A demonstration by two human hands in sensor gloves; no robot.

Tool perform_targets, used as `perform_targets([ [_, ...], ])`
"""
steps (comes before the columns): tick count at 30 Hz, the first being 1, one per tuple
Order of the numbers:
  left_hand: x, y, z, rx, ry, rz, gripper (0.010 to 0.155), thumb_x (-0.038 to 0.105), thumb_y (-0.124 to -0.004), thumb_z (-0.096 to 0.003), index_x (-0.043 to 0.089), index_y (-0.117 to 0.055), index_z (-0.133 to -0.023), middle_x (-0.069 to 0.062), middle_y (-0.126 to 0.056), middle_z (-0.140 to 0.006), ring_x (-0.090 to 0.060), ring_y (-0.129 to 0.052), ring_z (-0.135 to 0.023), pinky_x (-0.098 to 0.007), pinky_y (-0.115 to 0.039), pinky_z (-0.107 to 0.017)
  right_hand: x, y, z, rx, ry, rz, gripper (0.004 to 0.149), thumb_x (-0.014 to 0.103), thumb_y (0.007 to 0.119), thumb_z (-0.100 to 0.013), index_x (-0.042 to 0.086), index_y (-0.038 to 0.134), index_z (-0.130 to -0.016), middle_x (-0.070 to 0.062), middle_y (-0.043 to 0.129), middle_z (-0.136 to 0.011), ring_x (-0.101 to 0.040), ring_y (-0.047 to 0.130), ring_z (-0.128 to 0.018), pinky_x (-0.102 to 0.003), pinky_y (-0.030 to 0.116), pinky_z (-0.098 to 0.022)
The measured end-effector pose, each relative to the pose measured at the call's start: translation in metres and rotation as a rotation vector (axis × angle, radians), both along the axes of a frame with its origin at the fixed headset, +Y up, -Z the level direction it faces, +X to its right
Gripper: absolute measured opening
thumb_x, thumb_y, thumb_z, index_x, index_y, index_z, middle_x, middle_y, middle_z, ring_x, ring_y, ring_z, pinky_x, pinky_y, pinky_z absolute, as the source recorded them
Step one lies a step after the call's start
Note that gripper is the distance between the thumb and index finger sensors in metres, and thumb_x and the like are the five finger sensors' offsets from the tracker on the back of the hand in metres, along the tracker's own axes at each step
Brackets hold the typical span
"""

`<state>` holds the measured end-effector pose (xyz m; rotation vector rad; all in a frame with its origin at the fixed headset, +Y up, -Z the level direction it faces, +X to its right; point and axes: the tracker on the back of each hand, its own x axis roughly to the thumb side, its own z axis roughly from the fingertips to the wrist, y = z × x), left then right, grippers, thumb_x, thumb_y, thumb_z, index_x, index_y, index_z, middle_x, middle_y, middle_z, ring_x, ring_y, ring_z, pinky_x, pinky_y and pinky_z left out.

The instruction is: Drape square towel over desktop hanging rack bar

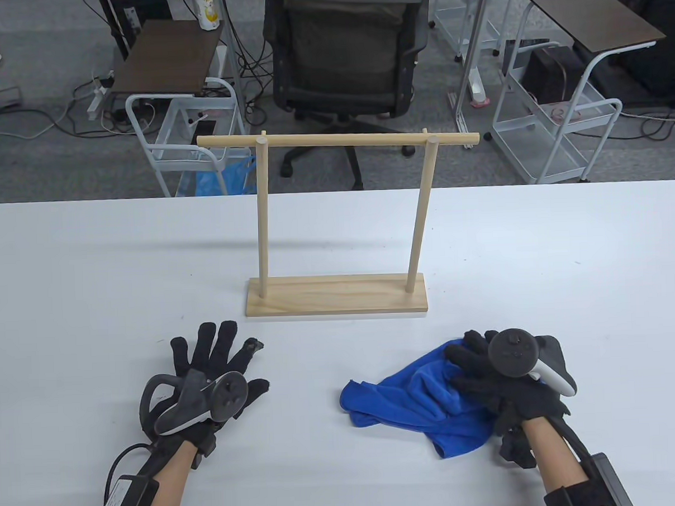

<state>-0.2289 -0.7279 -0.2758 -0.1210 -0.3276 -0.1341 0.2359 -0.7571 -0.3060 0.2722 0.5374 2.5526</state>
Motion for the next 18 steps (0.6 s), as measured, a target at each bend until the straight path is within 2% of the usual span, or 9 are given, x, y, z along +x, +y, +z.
perform_targets([
  [8,0.000,0.002,0.000,0.017,-0.001,0.019,0.083,0.071,-0.041,-0.0524,0.033,-0.034,-0.125,-0.016,-0.023,-0.133,-0.047,-0.024,-0.119,-0.075,-0.018,-0.078,0.000,0.018,0.007,0.116,-0.011,-0.092,0.041,0.029,0.071,-0.062,0.025,0.068,-0.103,-0.014,0.033,-0.122,-0.048,0.026,-0.111,-0.076,0.019,-0.069],
  [14,0.000,0.001,0.000,0.017,-0.007,0.027,0.082,0.071,-0.042,-0.0525,0.033,-0.034,-0.125,-0.015,-0.024,-0.133,-0.047,-0.026,-0.119,-0.075,-0.019,-0.078,0.005,0.037,0.014,0.226,-0.088,-0.250,0.041,0.029,0.072,-0.061,0.024,0.069,-0.101,-0.016,0.040,-0.120,-0.049,0.042,-0.109,-0.077,0.027,-0.068],
  [18,-0.001,0.001,0.000,0.015,-0.006,0.031,0.081,0.071,-0.042,-0.0526,0.033,-0.035,-0.124,-0.015,-0.025,-0.133,-0.047,-0.028,-0.119,-0.075,-0.020,-0.078,0.010,0.042,0.016,0.268,-0.159,-0.353,0.041,0.031,0.072,-0.060,0.024,0.069,-0.100,-0.018,0.044,-0.119,-0.050,0.050,-0.106,-0.077,0.032,-0.067],
])
